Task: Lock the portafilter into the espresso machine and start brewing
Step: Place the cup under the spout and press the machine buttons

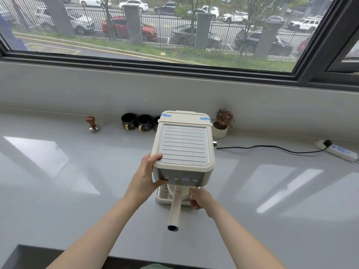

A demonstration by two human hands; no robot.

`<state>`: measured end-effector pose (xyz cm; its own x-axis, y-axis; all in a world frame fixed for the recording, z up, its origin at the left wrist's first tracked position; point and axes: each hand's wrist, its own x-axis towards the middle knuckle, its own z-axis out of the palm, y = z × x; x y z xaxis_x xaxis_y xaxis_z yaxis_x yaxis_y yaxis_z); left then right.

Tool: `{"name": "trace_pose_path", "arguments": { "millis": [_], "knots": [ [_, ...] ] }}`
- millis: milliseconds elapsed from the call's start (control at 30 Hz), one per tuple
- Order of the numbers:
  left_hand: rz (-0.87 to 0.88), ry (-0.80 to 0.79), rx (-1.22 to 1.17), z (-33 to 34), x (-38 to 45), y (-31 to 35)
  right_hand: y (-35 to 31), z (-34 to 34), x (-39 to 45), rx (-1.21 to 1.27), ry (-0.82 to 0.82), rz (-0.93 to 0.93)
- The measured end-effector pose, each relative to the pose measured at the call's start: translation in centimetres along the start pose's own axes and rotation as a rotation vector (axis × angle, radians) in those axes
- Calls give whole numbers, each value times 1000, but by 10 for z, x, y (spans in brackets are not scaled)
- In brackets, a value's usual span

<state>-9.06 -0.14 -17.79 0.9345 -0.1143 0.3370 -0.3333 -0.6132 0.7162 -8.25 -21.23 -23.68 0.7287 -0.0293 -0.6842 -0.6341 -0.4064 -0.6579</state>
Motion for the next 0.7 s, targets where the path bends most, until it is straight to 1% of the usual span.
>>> {"name": "trace_pose_path", "arguments": {
  "millis": [167, 267, 333, 467, 600, 667, 700],
  "knots": [
    [11, -4, 27, -1, 1, -3, -5, 1, 6, 63, -25, -15],
    [19, -2, 38, -1, 1, -4, -2, 1, 7, -3, 2, -73],
    [26, -3, 40, -1, 1, -6, 2, 0, 8, -74, 79, -150],
    [29, 1, 37, -1, 1, -7, 4, -11, -5, -80, 304, -351],
    [48, 18, 40, -1, 2, -8, 1, -24, -29, 112, 582, -523],
    [56, 19, 41, -1, 2, -9, -4, -24, -44, 183, 658, -638],
    [60, 15, 40, -1, 2, -10, -7, -22, -52, 210, 660, -687]
  ]
}}
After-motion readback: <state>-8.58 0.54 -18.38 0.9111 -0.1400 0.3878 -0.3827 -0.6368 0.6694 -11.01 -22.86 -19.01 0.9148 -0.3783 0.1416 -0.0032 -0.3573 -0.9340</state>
